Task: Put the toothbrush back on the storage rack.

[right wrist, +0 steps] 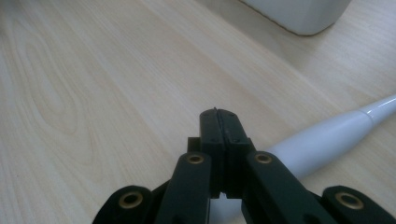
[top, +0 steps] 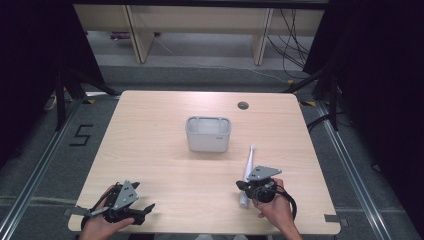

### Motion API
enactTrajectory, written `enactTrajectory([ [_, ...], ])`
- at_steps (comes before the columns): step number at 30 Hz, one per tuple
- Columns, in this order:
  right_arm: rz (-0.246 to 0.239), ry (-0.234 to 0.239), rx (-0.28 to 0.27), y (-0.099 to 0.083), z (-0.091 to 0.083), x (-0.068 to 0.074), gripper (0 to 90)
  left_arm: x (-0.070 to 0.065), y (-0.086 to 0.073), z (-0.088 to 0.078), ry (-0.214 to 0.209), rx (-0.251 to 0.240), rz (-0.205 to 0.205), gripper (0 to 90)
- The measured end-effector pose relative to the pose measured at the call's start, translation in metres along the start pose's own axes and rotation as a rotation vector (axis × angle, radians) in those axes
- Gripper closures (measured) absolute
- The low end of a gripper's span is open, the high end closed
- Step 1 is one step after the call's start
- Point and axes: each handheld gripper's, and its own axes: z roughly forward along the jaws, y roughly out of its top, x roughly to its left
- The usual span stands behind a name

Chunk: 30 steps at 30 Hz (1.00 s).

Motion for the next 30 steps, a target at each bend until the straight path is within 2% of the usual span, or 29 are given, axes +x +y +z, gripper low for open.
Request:
enactTrajectory([
  [1,-0.011,0.007,0.01,-0.001,0.001,0.0,90.0,-0.001,0.0,0.001,0.001,-0.01,-0.017,15.0],
  [5,-0.008,0.012,0.031,-0.003,0.001,0.001,90.0,-0.001,0.0,0.001,0.011,-0.012,-0.01,15.1],
  [6,0.012,0.003,0.033,-0.005,0.002,0.002,90.0,-0.001,0.0,0.001,0.011,-0.013,-0.011,15.1],
  [7,-0.005,0.015,0.035,-0.005,0.001,0.001,90.0,-0.001,0.0,0.001,0.011,-0.015,-0.012,15.1],
  [9,0.0,0.001,0.029,-0.008,0.001,0.0,90.0,-0.001,0.0,0.001,0.005,-0.02,-0.016,15.1],
  [10,0.026,-0.003,0.046,-0.009,-0.002,0.001,90.0,-0.001,0.0,0.001,0.002,-0.018,-0.016,15.1],
  [11,0.011,0.004,0.051,-0.009,-0.003,-0.001,90.0,-0.001,0.0,0.001,0.011,-0.013,-0.017,15.1],
  [15,0.029,0.006,0.049,-0.012,-0.007,-0.002,90.0,-0.001,0.0,0.001,0.002,-0.019,-0.016,15.1],
  [16,0.017,-0.002,0.042,-0.014,-0.007,-0.004,90.0,-0.001,0.0,0.001,0.01,-0.011,-0.015,15.1],
  [17,0.019,0.004,0.056,-0.015,-0.008,-0.005,90.0,-0.001,0.0,0.001,0.011,-0.013,-0.012,15.1],
  [18,0.011,0.014,0.044,-0.016,-0.007,-0.006,89.9,-0.001,0.0,0.001,0.012,-0.014,-0.011,15.1],
  [19,0.017,0.004,0.062,-0.017,-0.009,-0.007,89.9,-0.001,0.0,0.001,0.006,-0.021,-0.017,15.1],
  [20,0.049,-0.009,0.061,-0.019,-0.011,-0.005,89.9,-0.001,0.0,0.001,0.002,-0.019,-0.017,15.1],
  [21,0.035,-0.009,0.057,-0.02,-0.012,-0.007,89.9,-0.001,-0.001,0.001,0.008,-0.013,-0.016,15.1],
  [23,0.05,-0.004,0.08,-0.022,-0.016,-0.008,89.8,0.0,0.0,0.001,0.013,-0.014,-0.009,15.1],
  [24,0.032,-0.005,0.071,-0.024,-0.016,-0.011,89.8,-0.001,0.0,0.001,0.012,-0.02,-0.018,15.1],
  [25,0.05,-0.017,0.063,-0.026,-0.017,-0.011,89.8,-0.001,0.0,0.001,0.003,-0.018,-0.017,15.1],
  [26,0.062,-0.016,0.081,-0.026,-0.02,-0.012,89.8,-0.002,-0.001,0.001,0.003,-0.018,-0.021,15.1],
  [27,0.069,-0.022,0.067,-0.028,-0.02,-0.013,89.8,-0.001,-0.001,0.001,0.012,-0.015,-0.016,15.1],
  [28,0.063,-0.02,0.075,-0.029,-0.023,-0.016,89.8,0.0,0.0,0.001,0.012,-0.011,-0.006,15.1],
  [29,0.07,-0.035,0.074,-0.032,-0.025,-0.019,89.8,-0.001,0.0,0.001,0.014,-0.017,-0.013,15.1],
  [30,0.094,-0.035,0.068,-0.033,-0.026,-0.019,89.8,-0.001,0.0,0.001,0.004,-0.019,-0.017,15.1],
])
